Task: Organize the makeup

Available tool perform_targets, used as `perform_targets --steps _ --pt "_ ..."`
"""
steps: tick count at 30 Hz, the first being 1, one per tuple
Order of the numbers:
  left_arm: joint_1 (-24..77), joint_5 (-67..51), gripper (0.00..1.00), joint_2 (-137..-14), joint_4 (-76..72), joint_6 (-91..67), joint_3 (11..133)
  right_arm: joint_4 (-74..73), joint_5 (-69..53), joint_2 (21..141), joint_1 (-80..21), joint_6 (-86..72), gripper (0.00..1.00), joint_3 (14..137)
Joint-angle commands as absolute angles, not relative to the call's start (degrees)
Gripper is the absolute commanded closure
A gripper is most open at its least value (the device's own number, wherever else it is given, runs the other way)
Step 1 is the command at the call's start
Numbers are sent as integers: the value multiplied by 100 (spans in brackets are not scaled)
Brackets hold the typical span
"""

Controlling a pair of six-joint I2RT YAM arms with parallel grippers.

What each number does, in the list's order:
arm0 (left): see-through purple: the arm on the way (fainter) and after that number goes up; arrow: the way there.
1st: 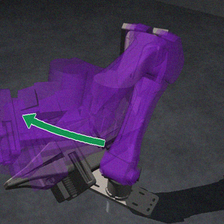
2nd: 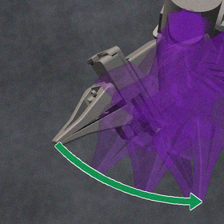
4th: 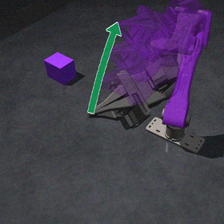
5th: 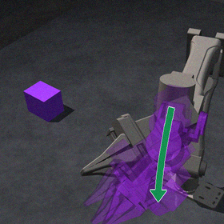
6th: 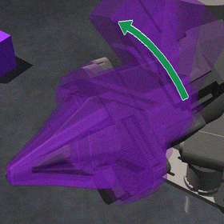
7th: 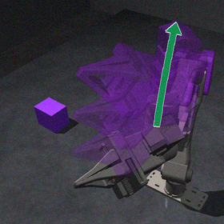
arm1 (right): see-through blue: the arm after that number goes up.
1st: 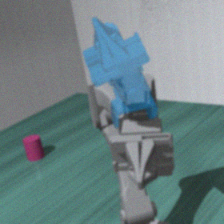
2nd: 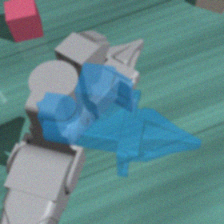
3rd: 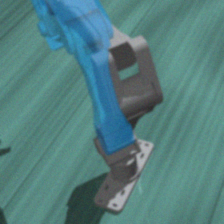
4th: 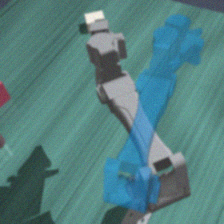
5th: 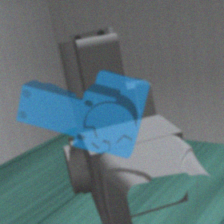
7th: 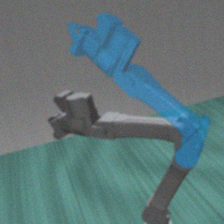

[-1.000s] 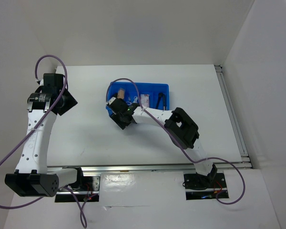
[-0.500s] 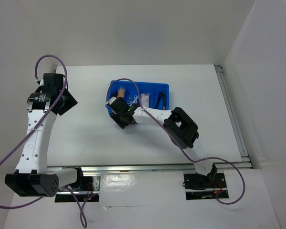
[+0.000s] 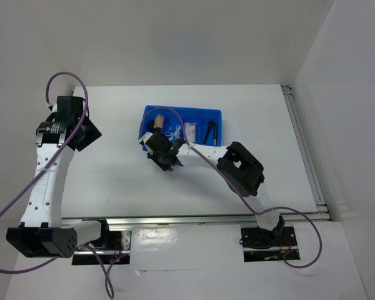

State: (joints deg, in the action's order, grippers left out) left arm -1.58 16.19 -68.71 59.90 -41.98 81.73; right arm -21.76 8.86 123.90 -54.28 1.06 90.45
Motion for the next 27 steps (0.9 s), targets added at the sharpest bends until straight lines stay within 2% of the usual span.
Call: perform_targets --steps 1,6,15,20,27 --pt "-193 1644 46 -6741 5880 -4096 8227 -2522 440 12234 -5686 334 72 8807" --pt "-193 1644 46 -6741 5880 -4096 8227 -2663 544 11928 -5906 509 76 8930" --pt "-193 1775 46 -6741 5933 -4034 8446 -1890 1773 10442 -5951 642 80 8745" --pt "-193 1881 46 -6794 5933 -4034 8561 -2090 1925 10266 -5170 28 80 9103" --pt "-193 1767 46 -6794 5933 -3981 8508 -3638 1662 11267 -3666 -1598 79 10528"
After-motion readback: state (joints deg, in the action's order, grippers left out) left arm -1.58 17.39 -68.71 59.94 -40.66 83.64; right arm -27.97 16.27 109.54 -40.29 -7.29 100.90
